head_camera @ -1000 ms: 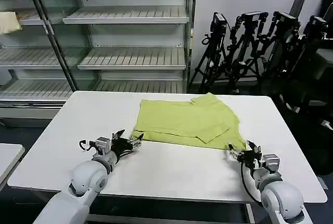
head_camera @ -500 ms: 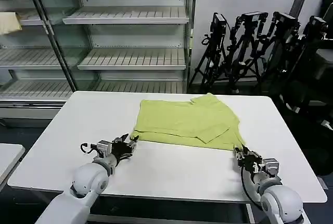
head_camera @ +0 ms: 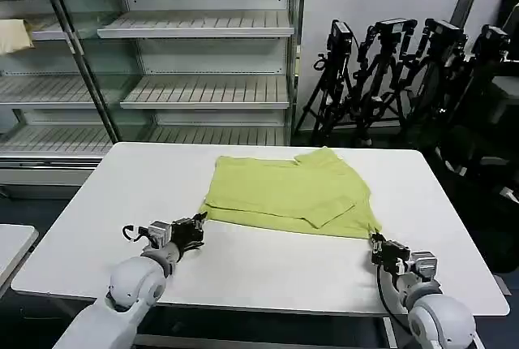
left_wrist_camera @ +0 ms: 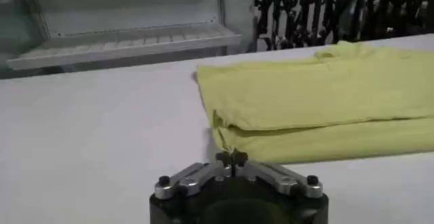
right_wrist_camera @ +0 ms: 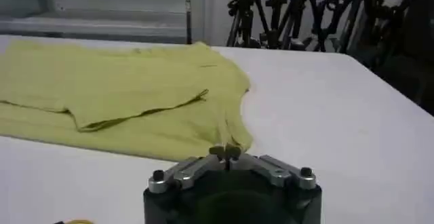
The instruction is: Fold and organize the clothes.
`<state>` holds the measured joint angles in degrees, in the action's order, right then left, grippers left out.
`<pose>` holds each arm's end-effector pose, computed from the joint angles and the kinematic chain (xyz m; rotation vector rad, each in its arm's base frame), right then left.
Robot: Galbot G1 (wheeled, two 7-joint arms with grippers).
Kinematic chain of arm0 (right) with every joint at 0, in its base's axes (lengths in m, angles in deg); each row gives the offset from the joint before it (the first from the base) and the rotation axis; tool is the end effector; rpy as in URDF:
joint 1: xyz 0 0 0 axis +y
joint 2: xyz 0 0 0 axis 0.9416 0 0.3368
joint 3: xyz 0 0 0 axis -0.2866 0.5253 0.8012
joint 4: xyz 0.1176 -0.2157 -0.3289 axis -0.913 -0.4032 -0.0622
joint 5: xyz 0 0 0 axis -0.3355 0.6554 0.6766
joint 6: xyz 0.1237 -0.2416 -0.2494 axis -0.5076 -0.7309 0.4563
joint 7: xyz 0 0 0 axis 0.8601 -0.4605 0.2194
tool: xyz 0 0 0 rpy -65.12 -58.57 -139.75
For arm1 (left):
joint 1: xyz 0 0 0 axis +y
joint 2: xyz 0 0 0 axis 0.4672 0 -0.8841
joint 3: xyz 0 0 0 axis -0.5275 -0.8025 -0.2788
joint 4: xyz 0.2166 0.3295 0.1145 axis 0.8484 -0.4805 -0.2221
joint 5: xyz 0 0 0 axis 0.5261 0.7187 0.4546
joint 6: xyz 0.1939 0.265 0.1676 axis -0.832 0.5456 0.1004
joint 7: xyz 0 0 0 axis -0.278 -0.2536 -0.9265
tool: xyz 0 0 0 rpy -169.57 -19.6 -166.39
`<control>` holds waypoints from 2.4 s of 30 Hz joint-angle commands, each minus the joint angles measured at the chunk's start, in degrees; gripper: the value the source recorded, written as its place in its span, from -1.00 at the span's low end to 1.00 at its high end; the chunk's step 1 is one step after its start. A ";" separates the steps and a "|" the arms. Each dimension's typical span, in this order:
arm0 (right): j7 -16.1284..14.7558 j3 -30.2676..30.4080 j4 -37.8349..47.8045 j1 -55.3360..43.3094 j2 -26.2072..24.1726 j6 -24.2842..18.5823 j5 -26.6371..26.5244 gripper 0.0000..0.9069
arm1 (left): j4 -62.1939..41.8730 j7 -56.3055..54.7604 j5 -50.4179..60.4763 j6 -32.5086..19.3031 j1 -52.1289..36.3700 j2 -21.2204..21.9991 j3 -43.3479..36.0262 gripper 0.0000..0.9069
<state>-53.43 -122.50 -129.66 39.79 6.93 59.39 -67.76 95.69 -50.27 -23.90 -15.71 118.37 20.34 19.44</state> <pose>0.2330 -0.1187 -0.2992 0.1135 -2.7010 0.0692 0.3348 0.0795 -0.3135 -0.3579 -2.6380 -0.1671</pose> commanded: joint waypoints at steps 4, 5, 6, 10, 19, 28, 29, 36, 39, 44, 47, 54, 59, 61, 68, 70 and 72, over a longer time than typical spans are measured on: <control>-1.86 -3.00 -12.05 14.29 0.90 -1.46 1.70 -1.00 | 14.77 0.88 -0.92 0.12 19.29 -4.33 11.39 -1.00; -2.47 -2.76 -12.69 15.26 1.14 -2.22 3.35 -1.00 | 15.37 1.26 -1.09 -0.08 21.99 -4.59 14.11 -0.98; -2.72 -2.67 -12.94 15.76 1.27 -2.73 4.31 -1.00 | 15.92 1.32 -1.18 -0.18 23.79 -4.76 15.45 -0.98; -2.79 -2.49 -14.76 17.95 1.51 -3.57 5.72 -1.00 | 17.61 1.63 -1.17 -0.58 28.86 -5.13 19.86 -1.00; -1.68 -2.01 -16.46 21.13 1.73 -4.99 6.88 -1.00 | 17.64 2.67 -1.42 -0.58 31.45 -4.32 23.40 -0.98; -2.76 -4.81 -21.15 23.66 1.33 -5.08 5.92 1.00 | 21.94 1.37 -0.43 -0.58 32.99 -4.10 23.96 1.00; -2.91 -4.96 -21.69 24.09 1.29 -5.18 5.91 1.00 | 22.53 1.35 -0.34 -0.50 32.89 -4.04 23.97 1.00; 0.54 -4.10 -17.86 10.58 0.59 -4.68 4.03 1.00 | 28.18 1.16 -0.60 -0.25 28.81 -4.82 23.34 1.00; 4.04 -0.53 -11.29 -3.47 -0.45 -2.37 0.62 1.00 | 24.94 1.79 -0.51 -0.27 21.49 -5.37 20.38 1.00; 9.71 8.50 1.99 -21.76 -1.55 -0.06 -4.04 1.00 | 13.89 5.38 -0.42 -1.94 8.10 -5.84 13.84 1.00; 10.21 12.30 9.65 -29.24 -1.24 -0.03 -4.79 1.00 | 6.19 4.68 -1.03 -2.01 -0.34 -5.50 8.97 1.00; 11.24 20.84 21.82 -40.84 1.36 0.07 -4.85 1.00 | -3.45 4.19 -1.67 -1.26 -12.04 -4.76 1.38 1.00; 10.52 23.26 29.96 -45.59 4.48 0.07 -4.37 1.00 | -10.96 4.26 -2.86 -0.84 -17.21 -3.68 -1.66 1.00; 10.14 23.75 33.71 -47.49 5.65 0.06 -3.83 1.00 | -13.46 4.32 -2.87 -0.72 -18.63 -3.08 -2.35 1.00; 8.08 24.62 43.05 -51.46 10.50 0.00 1.27 1.00 | -18.33 7.06 -5.61 0.18 -19.38 -3.07 -2.63 1.00; 7.25 25.01 44.20 -51.83 11.47 0.01 3.02 1.00 | -19.35 8.75 -5.94 0.18 -19.20 -2.95 -2.61 1.00; 5.71 25.09 45.44 -52.06 12.41 -0.01 6.05 1.00 | -20.02 9.13 -5.90 0.19 -19.02 -2.72 -2.62 1.00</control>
<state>-45.66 -100.36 -96.75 -4.46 14.70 59.13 -67.76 82.84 -43.49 -28.45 -15.77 104.14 17.36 19.33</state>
